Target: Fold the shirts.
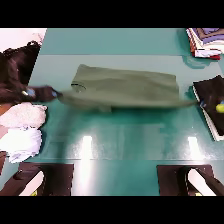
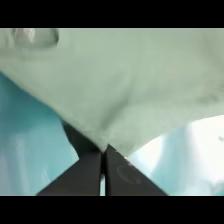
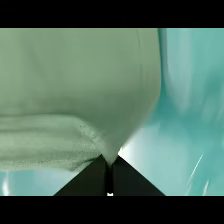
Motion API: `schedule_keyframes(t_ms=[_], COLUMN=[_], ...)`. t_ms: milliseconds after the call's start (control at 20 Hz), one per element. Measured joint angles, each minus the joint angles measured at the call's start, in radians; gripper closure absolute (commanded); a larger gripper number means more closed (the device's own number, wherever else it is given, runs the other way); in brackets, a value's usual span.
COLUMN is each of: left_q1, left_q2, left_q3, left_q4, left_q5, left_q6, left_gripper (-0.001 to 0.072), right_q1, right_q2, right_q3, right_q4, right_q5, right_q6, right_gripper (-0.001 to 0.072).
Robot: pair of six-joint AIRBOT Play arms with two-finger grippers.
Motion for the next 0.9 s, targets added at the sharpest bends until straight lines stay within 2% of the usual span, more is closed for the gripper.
schedule_keyframes(t_ms=[250, 500, 700, 900], left_q1=[0.000, 0.000, 0.000, 0.000], left_q2=[0.027, 0.032, 0.030, -0.010], left_q3=[0.517, 0.973, 1.118, 1.020], left_q4=[0.013, 0.016, 0.017, 0.050], left_q5=[-0.061, -0.042, 0.008, 0.017], left_q6=[-0.021, -0.060, -0.089, -0.104], left_gripper=[0.0686, 0.0687, 0.0687, 0.0686], right_q1=[0.083, 0.029, -0.045, -0.035], right_q2=[0.057, 0.099, 0.079, -0.021], right_q3=[0.451, 0.813, 1.009, 1.078], right_q4=[0.000, -0.006, -0.006, -0.008], right_q5=[0.005, 0.009, 0.059, 0.175], right_q6=[0.006, 0.016, 0.054, 0.097], right_gripper=[0.0696, 0.0696, 0.0697, 0.0697])
